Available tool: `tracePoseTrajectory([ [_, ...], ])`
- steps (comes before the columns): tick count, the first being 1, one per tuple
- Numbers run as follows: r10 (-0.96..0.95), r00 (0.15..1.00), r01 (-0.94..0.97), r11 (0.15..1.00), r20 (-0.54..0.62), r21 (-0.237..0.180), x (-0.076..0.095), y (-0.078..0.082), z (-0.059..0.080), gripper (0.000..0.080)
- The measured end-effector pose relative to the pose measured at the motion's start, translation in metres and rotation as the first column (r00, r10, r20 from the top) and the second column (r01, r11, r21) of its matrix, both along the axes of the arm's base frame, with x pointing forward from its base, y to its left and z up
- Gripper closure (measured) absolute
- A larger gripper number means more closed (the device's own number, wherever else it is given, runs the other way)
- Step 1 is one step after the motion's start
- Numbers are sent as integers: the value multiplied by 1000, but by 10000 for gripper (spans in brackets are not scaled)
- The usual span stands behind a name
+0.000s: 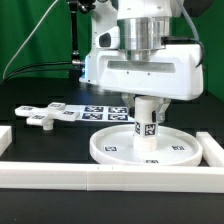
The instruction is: Assemble round table
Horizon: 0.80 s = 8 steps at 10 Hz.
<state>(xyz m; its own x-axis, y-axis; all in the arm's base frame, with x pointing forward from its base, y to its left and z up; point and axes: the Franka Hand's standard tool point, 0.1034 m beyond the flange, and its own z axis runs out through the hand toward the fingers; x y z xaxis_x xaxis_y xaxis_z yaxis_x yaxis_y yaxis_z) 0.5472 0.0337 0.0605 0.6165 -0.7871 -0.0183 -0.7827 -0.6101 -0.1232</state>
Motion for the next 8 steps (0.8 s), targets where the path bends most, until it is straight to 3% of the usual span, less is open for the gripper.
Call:
tracePoseTrajectory([
  [2, -49, 999, 49, 999, 4, 6, 2, 2, 1, 390],
  [3, -38, 999, 38, 999, 4, 5, 1, 2, 0, 332],
  [4, -37, 999, 37, 999, 3, 5, 1, 2, 0, 199],
  [6, -17, 1000, 17, 1000, 4, 3, 1, 3, 0, 158],
  [8, 120, 993, -120, 993, 6, 4, -1, 10, 13, 152],
])
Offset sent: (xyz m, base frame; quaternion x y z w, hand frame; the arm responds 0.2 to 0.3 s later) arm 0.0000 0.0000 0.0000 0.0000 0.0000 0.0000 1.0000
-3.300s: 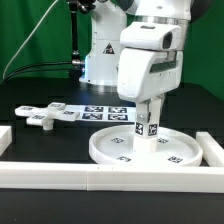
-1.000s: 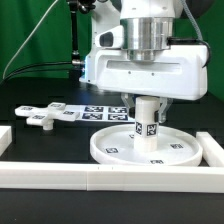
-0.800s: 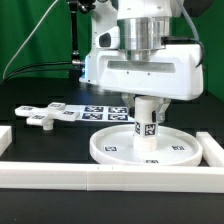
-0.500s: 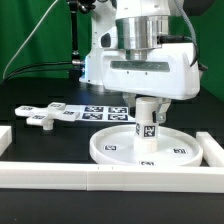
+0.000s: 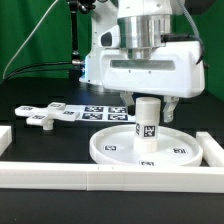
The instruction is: Assemble round table
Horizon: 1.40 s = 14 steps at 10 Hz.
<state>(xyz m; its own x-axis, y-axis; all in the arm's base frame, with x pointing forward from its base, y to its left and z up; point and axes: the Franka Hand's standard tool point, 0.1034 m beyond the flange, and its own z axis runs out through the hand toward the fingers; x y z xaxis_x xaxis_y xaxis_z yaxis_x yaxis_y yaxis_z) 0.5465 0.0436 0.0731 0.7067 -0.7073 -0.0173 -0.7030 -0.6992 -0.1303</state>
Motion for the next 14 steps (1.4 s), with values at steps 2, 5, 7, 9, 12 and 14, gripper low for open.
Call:
tracePoseTrajectory([
  [2, 15, 1000, -15, 1000, 2, -1, -4, -1, 2, 150],
  [5, 15, 1000, -15, 1000, -1, -1, -5, -1, 1, 150],
  [7, 123, 992, -123, 992, -8, 2, -7, -8, 10, 150],
  [9, 132, 991, -132, 991, 9, 8, -19, -23, 22, 150],
  [12, 187, 982, -187, 982, 12, 3, -24, -25, 23, 150],
  [14, 349, 937, -349, 937, 26, -16, -25, -25, 24, 150],
])
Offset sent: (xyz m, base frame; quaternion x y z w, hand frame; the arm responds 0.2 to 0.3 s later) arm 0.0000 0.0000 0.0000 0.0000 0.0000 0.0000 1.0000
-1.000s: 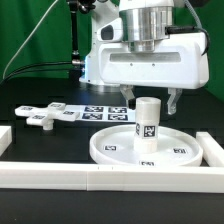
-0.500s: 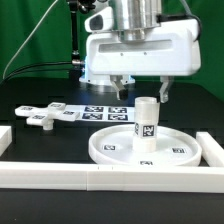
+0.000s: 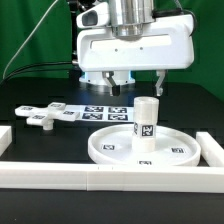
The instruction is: Assemble round table
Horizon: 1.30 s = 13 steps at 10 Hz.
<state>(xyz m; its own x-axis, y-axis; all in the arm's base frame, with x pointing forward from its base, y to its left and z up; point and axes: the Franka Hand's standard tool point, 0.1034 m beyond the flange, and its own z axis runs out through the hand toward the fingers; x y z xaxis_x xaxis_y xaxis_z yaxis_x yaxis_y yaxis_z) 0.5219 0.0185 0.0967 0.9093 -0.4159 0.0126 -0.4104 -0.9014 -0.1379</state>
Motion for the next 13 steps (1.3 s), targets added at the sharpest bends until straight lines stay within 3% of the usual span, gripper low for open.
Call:
tracePoseTrajectory([
  [2, 275, 961, -274, 959, 0, -67, 1, 2, 15, 150],
  [4, 437, 899, -435, 896, 9, -93, 6, -11, 30, 150],
  [8, 518, 855, -514, 851, 7, -108, 1, -12, 23, 150],
  [9, 567, 823, -564, 818, 0, -111, -3, -28, 21, 150],
  [11, 624, 781, -620, 774, -10, -129, -9, -74, 12, 150],
  [12, 626, 780, -622, 772, -14, -129, -12, -86, 8, 150],
  [13, 620, 784, -617, 777, -14, -128, -11, -83, 8, 150],
])
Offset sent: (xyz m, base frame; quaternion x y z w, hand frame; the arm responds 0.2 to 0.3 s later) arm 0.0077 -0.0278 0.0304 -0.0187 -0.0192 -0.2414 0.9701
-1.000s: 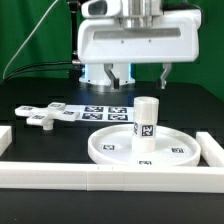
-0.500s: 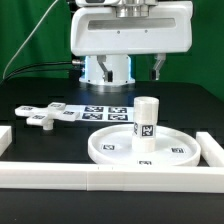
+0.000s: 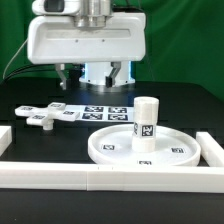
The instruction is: Assemble round table
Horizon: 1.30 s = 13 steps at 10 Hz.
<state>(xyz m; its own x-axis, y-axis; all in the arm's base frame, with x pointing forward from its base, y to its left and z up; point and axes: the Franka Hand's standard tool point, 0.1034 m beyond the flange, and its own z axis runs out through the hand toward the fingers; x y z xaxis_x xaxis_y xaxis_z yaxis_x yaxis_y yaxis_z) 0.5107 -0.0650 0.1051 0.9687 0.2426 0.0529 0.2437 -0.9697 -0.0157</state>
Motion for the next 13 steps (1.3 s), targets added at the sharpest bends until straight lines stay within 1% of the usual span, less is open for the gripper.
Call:
tracePoseTrajectory([
  [3, 3, 1000, -3, 1000, -1, 0, 0, 1, -1, 150],
  [4, 13, 1000, -13, 1000, -1, -2, -2, -1, -2, 150],
  [5, 64, 998, -63, 998, 17, -17, -11, -14, -9, 150],
  [6, 97, 995, -97, 995, 16, -25, -29, -29, -19, 150],
  [7, 114, 993, -114, 993, 7, -29, -42, -42, -25, 150],
  [8, 133, 991, -133, 991, 2, -29, -47, -53, -28, 150],
  [9, 129, 992, -129, 991, 1, -29, -47, -57, -29, 150],
  [11, 134, 991, -133, 991, -1, -28, -46, -55, -29, 150],
  [12, 164, 986, -164, 986, -1, -32, -47, -58, -31, 150],
  [13, 231, 973, -231, 972, -1, -45, -51, -69, -39, 150],
])
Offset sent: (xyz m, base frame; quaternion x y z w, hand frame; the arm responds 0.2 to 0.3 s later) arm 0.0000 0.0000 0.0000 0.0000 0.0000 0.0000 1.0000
